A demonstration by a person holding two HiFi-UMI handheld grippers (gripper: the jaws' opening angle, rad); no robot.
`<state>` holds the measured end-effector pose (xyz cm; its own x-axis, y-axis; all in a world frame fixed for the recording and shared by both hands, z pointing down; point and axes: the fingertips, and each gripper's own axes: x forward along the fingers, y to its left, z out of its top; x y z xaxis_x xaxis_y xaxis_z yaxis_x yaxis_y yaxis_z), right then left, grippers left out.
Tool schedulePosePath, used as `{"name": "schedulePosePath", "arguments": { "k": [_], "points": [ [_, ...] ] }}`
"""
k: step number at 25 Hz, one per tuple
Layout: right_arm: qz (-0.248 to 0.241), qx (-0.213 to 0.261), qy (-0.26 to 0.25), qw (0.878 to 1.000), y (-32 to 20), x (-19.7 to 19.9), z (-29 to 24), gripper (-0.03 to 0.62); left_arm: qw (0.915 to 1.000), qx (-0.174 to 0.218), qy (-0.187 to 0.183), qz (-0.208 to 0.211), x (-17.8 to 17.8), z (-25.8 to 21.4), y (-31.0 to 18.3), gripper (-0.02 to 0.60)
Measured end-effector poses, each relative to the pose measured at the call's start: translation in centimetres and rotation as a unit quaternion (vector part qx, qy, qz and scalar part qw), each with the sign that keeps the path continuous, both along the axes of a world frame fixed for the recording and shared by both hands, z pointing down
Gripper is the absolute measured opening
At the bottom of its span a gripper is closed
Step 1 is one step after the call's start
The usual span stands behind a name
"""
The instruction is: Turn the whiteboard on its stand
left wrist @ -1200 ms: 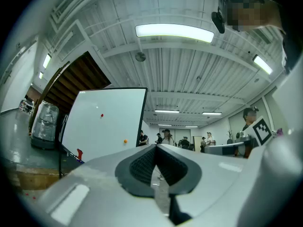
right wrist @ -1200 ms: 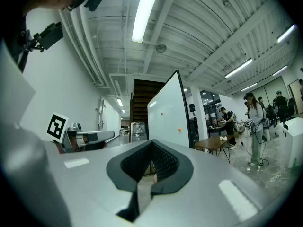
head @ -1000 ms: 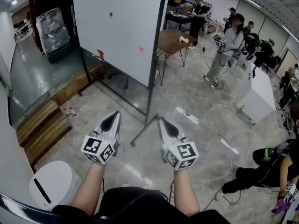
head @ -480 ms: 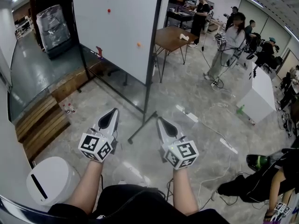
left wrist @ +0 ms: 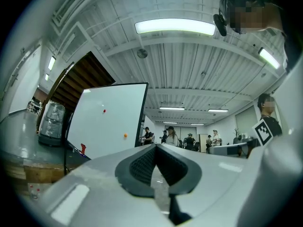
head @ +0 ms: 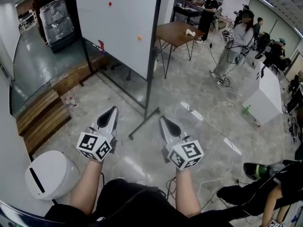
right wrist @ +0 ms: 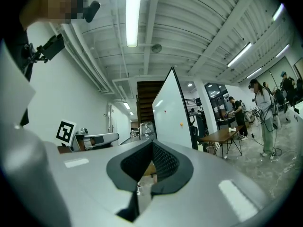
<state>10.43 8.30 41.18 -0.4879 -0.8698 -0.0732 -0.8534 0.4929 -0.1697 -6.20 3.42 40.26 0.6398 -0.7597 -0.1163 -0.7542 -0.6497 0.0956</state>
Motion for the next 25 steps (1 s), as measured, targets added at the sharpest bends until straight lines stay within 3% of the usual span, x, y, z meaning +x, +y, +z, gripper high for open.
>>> {"name": "schedulePosePath", "arguments": {
  "k": [6,16,25],
  "points": [
    [-0.004,-0.007,0.010,1.000,0.1,1.8,1.7,0.005,0.9999,-0.006,-0.007,-0.007,1.3,1.0,0.4,0.002],
    [-0.018,-0.013,0.014,1.000,-1.4,0.4,1.3,0.003,0.9998,-0.009,-0.012,-0.012,0.4,0.8,-1.0,0.002],
    [-0.006,-0.016,0.017,1.000,-6.3,-0.7,2.6,0.003,1.0000,-0.010,0.001,0.000,-0.4,2.6,-6.1,0.002]
  ]
}}
